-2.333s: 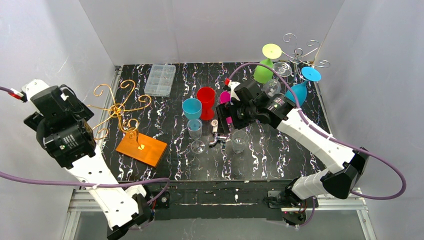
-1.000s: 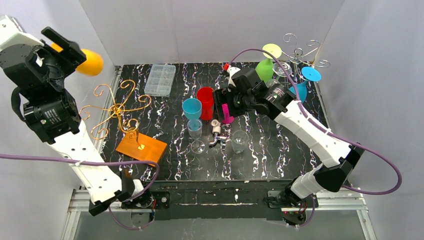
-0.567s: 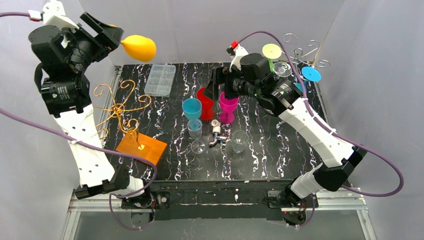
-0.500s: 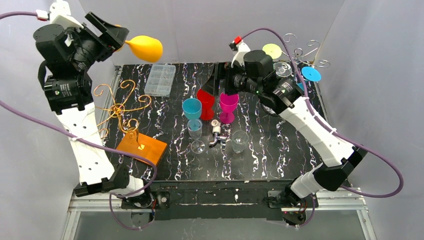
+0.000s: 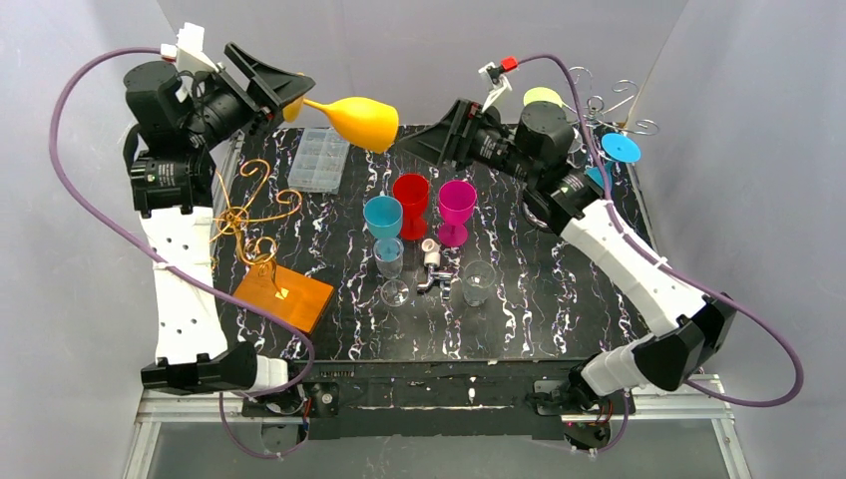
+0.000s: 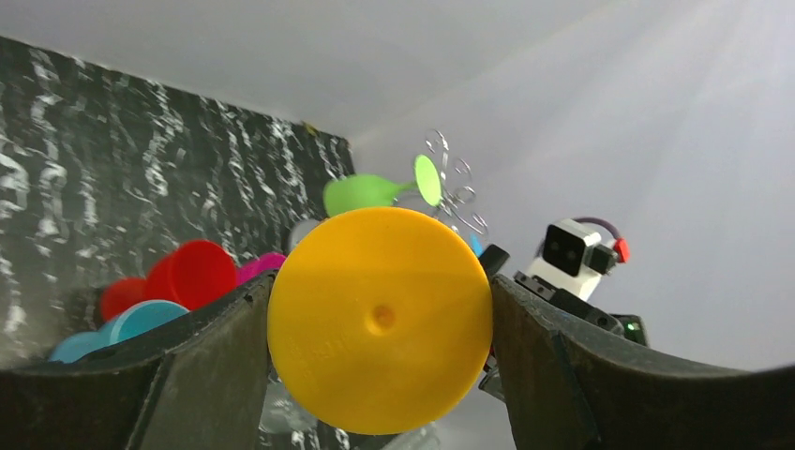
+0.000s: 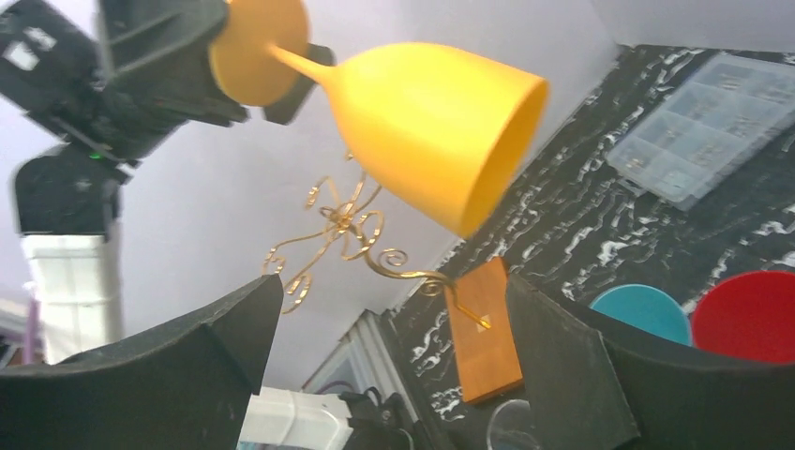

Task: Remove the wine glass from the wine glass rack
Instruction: Place the wine glass at the center of the board.

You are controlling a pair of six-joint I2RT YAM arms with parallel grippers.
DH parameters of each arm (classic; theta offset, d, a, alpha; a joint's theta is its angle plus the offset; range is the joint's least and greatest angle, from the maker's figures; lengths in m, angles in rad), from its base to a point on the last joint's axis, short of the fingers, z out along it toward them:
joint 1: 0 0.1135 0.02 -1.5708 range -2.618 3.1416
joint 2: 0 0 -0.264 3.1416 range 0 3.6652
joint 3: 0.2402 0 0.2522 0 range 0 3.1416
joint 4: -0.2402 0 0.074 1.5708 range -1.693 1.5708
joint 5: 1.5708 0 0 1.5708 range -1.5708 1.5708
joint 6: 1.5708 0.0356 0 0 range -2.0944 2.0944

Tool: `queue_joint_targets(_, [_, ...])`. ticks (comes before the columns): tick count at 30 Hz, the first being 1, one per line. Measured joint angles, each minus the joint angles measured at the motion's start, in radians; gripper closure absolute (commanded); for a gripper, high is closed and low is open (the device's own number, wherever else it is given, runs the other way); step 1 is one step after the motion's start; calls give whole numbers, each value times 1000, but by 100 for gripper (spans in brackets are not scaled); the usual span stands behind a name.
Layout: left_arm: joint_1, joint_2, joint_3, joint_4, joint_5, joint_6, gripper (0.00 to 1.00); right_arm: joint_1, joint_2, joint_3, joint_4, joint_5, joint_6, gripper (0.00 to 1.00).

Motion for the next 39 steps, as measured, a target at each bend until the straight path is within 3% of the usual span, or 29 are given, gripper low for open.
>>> queue_joint_targets(16, [-74,-124,-250,274,134,-217,34,0,-160,-171,238,-39,180,2])
queue_joint_targets(33, [-82,-162,-299,350,144,-280,35,0,-274,-207,182,-10,166,2])
queue_joint_targets(39, [-107,-166,-300,357,142,-290,34,0,-225,-206,207,-29,178,2])
